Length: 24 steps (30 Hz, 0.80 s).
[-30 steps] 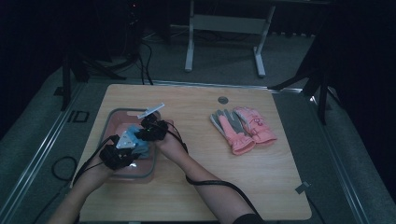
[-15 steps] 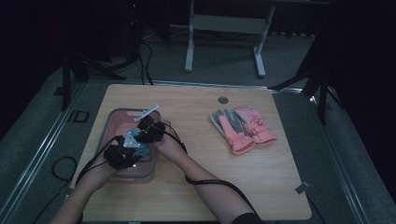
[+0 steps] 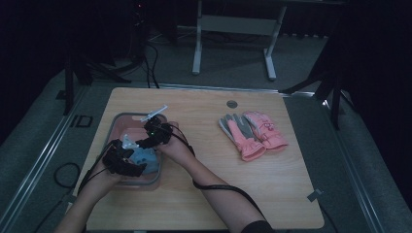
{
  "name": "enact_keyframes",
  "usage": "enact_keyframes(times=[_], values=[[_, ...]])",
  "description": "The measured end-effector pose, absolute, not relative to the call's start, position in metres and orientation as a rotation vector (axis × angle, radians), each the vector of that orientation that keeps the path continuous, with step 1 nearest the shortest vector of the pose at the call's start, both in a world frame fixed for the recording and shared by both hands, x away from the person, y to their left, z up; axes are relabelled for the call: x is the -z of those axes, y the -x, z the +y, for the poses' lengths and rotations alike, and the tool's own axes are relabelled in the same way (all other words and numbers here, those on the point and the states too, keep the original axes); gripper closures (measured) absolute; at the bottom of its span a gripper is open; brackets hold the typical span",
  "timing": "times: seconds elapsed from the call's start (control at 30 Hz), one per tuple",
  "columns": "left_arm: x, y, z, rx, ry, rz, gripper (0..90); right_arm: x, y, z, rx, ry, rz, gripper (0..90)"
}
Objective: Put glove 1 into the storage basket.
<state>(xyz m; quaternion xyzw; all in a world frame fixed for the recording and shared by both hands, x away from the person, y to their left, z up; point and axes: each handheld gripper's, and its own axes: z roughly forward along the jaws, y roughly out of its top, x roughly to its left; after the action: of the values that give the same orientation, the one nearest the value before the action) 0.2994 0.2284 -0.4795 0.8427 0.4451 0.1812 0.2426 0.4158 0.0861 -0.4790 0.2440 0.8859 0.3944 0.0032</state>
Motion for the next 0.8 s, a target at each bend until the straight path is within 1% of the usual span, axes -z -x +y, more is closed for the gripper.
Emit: enact_keyframes(times=[0.07, 0.13, 0.27, 0.37, 0.47, 0.63, 0.8], values=[[0.477, -0.295, 0.235, -0.534, -2.216, 1.255, 14.1, 0.475, -0.417, 0.078, -1.285, -0.766, 2.765, 28.5], [0.475, -0.291, 0.241, -0.559, -2.115, 1.281, 10.6, 0.471, -0.417, 0.069, -1.356, -0.768, 2.741, 25.9], [0.47, -0.282, 0.247, -0.629, -1.977, 1.297, 10.2, 0.466, -0.414, 0.057, -1.39, -0.726, 2.718, 18.9], [0.467, -0.28, 0.245, -0.622, -1.972, 1.28, 10.2, 0.464, -0.411, 0.049, -1.392, -0.697, 2.711, 18.5], [0.465, -0.279, 0.238, -0.643, -1.978, 1.266, 10.3, 0.462, -0.408, 0.04, -1.422, -0.704, 2.693, 18.3], [0.459, -0.276, 0.223, -0.656, -1.955, 1.212, 10.8, 0.456, -0.401, 0.02, -1.474, -0.709, 2.685, 14.0], [0.447, -0.276, 0.207, -0.639, -1.924, 1.154, 10.8, 0.447, -0.393, 0.001, -1.484, -0.695, 2.658, 15.6]])
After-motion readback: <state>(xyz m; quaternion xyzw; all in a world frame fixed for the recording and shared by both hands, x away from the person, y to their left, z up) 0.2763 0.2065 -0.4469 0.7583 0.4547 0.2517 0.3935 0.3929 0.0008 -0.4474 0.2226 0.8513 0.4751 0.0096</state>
